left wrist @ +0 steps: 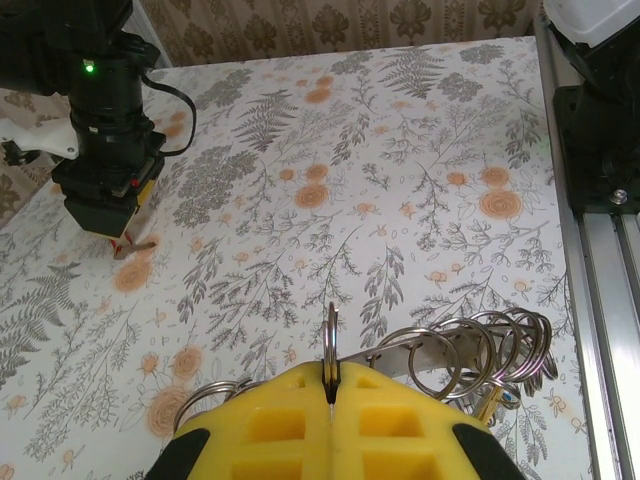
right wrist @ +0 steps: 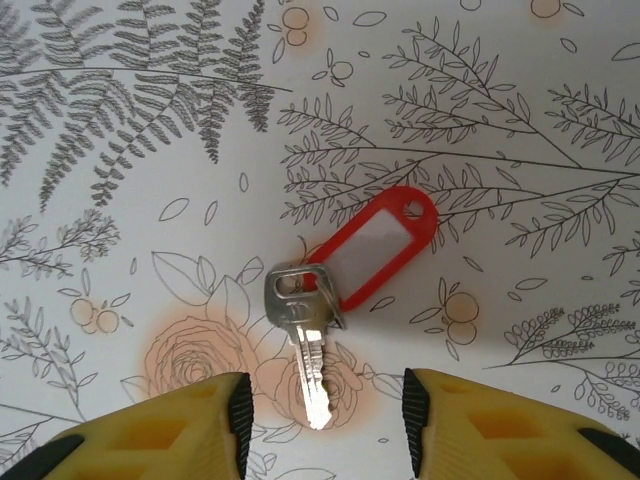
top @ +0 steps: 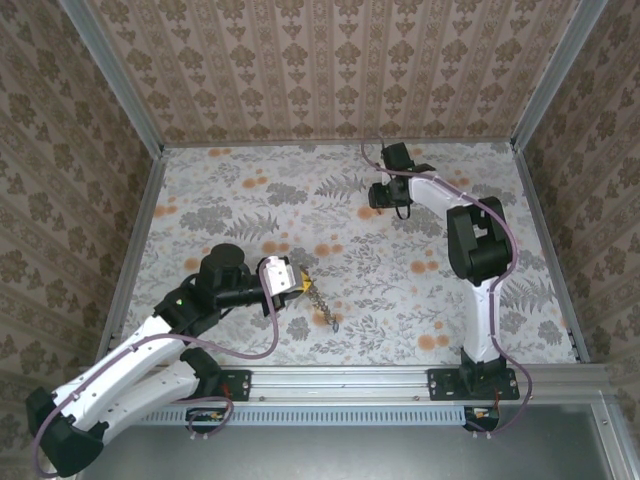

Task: Put the keys on the keyring

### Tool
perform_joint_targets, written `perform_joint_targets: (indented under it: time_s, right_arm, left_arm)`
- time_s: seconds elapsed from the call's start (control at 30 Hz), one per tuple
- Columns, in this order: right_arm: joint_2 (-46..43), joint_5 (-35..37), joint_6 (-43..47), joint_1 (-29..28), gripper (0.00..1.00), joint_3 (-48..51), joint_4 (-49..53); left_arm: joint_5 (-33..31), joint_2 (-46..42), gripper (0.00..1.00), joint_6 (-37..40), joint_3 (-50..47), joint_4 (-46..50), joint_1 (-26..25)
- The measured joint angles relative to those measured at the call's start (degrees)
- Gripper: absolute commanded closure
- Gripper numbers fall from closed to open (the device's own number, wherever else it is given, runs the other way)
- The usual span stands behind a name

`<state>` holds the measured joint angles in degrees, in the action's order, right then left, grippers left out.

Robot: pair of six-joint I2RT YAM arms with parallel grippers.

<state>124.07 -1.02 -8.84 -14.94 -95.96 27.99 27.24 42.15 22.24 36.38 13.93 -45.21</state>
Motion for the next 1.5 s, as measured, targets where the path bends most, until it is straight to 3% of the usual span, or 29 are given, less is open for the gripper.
perform_joint_targets:
  time_s: [0.4,0.83,1.03,1.2,1.5]
  right_arm:
    - [9.2,1.2,1.2,0.0,0.7,-13.2,8.8]
    - [10.1,0.9,1.8,-0.2,0.96,-14.8,11.3]
    - [10.0,0.9,4.2,-1.6,1.0,-14.9,11.3]
    - [3.8,1.2,4.6,-4.4,1.0,-5.3,9.6]
    - [-19.8,2.3,1.0,-16.9,1.0,21.5,4.7]
  left_arm:
    - [0.6,-0.3,1.0,-0.1,0.0,0.0,0.9]
    - [1.4,-0.3,1.0,-0.1,0.0,0.1,1.9]
    - [1.4,-0.5,1.0,-0.1,0.0,0.6,2.2]
    - [1.4,-1.8,1.0,-0.1,0.0,1.1,2.2]
    - [0.6,-8.1,1.0,-0.3,0.0,4.6,2.3]
